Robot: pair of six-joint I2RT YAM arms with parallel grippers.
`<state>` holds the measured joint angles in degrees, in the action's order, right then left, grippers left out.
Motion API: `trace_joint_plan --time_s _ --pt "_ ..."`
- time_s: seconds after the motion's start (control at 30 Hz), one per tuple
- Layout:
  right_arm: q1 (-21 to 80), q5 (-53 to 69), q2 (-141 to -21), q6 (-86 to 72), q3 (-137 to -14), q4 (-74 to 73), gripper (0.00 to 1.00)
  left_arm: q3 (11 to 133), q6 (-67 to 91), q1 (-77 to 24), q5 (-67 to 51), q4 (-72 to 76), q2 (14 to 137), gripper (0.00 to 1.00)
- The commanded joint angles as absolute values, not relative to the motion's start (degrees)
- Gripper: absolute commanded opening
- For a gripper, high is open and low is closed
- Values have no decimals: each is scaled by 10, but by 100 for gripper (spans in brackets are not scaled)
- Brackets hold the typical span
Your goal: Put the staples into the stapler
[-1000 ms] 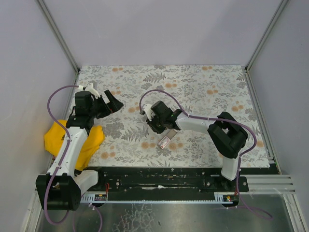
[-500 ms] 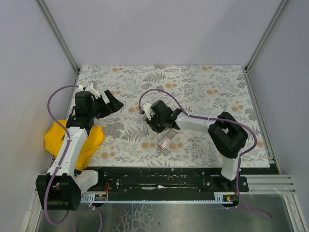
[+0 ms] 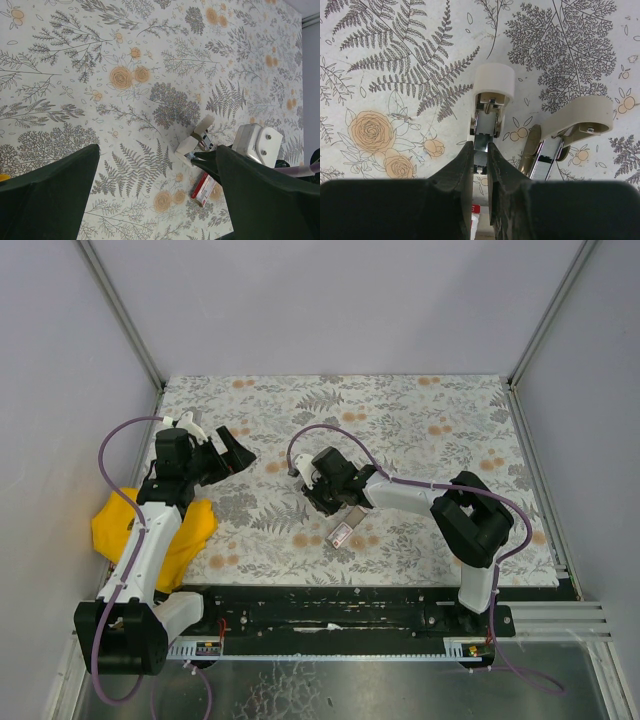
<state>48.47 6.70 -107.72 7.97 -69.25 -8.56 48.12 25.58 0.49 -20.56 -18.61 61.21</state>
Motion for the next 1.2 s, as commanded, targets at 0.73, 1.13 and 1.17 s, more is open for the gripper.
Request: trace_joint_plan --time_s 0.73,1.13,1.17 --pt "484 54 -1083 105 -716 -91 15 484 242 10 -220 -149 618 99" --pt "482 54 -1094 108 -714 -87 15 484 242 9 -221 -149 618 99" --pt "482 54 -1094 108 -714 -87 15 484 242 9 -221 -149 618 99"
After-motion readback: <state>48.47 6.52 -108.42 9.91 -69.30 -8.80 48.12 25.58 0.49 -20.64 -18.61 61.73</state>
